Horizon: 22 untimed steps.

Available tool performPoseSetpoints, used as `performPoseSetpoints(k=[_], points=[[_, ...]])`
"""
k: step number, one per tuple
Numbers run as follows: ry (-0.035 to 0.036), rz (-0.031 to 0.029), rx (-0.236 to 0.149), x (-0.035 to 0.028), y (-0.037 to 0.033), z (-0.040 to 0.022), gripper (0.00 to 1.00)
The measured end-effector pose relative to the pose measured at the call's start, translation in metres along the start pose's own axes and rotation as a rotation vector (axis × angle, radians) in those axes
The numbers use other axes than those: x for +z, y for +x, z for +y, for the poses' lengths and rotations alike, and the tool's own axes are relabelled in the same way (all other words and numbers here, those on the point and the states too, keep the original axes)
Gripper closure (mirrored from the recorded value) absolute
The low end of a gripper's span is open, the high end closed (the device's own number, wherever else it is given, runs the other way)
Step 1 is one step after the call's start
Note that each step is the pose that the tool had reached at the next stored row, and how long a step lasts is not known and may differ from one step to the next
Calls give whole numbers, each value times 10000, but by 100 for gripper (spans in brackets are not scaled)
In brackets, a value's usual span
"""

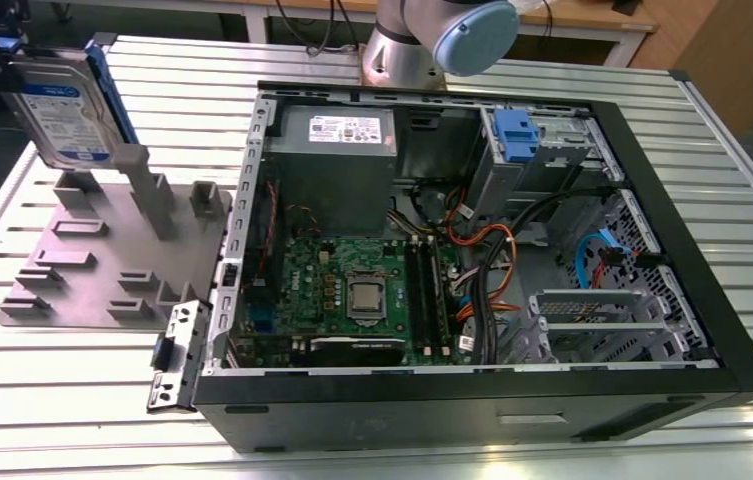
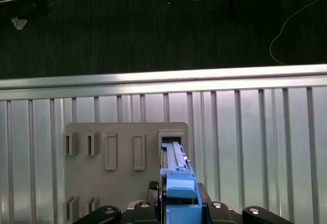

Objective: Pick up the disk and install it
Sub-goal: 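Pick up the disk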

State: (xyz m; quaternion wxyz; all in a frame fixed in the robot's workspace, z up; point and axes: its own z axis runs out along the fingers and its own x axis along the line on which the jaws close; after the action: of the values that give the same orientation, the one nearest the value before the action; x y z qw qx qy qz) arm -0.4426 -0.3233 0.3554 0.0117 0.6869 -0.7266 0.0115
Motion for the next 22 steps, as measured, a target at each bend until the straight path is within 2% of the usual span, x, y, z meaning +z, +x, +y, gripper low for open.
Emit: performPoseSetpoints(k=[6, 7, 10, 11, 18, 22], points=[[0, -9, 0, -23, 1, 1, 63], [-1, -29, -1, -26, 1, 0, 63], [-10, -179, -4, -30, 1, 0, 63], [-11, -206, -6, -30, 0, 0, 63], [-5, -216, -293, -30, 1, 0, 63], [-4, -216, -309, -38, 2, 1, 63]])
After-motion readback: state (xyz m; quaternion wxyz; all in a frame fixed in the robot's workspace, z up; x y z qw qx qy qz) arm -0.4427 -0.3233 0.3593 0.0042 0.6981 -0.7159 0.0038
